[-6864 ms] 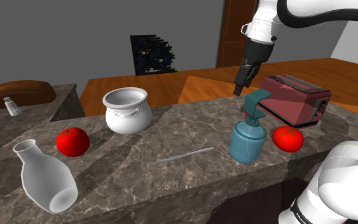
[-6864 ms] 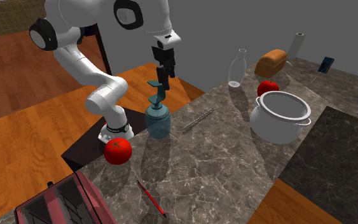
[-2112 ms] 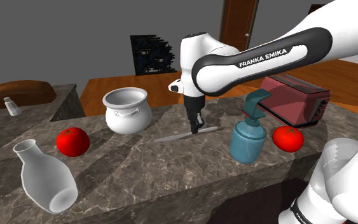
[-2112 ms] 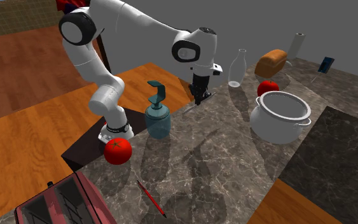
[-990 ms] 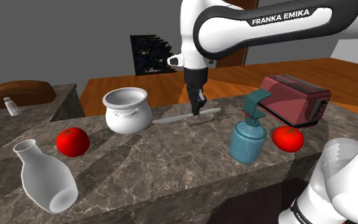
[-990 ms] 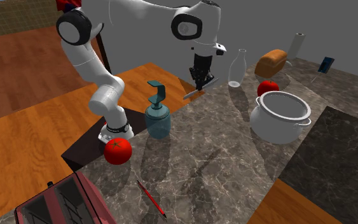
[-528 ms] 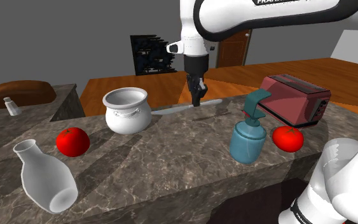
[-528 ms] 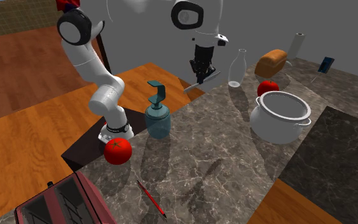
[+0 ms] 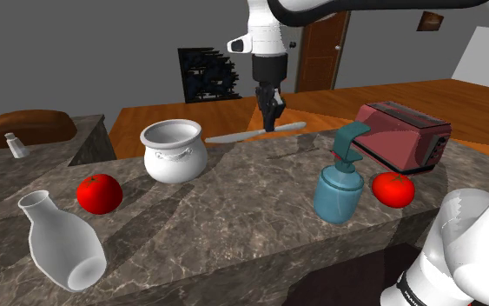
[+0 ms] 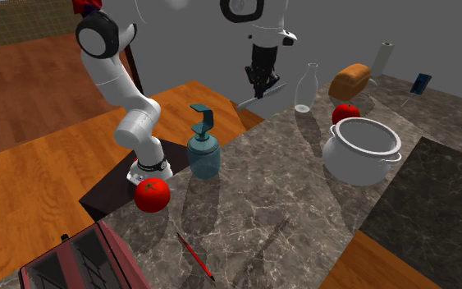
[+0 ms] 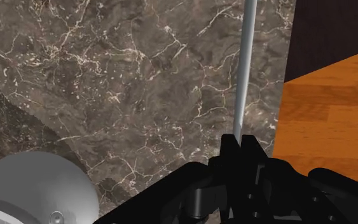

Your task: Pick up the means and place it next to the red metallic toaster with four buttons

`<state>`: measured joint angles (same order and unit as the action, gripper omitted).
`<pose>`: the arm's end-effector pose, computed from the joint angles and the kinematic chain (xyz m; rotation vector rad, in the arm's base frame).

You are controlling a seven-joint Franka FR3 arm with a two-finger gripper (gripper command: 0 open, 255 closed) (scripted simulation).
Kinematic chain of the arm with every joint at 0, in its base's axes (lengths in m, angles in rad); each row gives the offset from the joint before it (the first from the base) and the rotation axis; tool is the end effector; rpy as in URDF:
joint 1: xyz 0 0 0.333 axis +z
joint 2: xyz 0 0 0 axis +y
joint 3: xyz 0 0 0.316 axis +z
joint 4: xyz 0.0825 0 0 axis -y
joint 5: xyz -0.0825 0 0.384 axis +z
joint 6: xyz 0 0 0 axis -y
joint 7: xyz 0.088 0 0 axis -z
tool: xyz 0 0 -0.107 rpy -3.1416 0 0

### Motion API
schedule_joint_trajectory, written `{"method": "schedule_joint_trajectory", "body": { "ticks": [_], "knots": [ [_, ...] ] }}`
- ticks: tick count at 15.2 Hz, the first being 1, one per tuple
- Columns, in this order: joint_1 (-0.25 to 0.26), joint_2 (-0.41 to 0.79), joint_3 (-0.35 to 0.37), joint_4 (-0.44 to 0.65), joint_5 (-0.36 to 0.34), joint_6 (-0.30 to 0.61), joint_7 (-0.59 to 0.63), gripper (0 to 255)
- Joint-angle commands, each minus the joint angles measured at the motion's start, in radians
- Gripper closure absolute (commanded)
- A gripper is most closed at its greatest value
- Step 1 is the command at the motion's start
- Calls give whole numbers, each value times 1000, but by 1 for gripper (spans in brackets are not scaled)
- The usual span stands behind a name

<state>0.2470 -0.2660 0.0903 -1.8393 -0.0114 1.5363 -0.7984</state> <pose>0.4374 0.1580 0.6304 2.6296 1.6705 -0.0702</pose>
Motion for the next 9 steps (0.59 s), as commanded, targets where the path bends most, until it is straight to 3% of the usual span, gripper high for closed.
{"method": "schedule_joint_trajectory", "body": {
  "ticks": [1,9],
  "knots": [
    [-6,-30,-11,-22,-1,-8,-17,255],
    [-53,-250,-116,-217,-42,-29,-164,255]
  ]
}}
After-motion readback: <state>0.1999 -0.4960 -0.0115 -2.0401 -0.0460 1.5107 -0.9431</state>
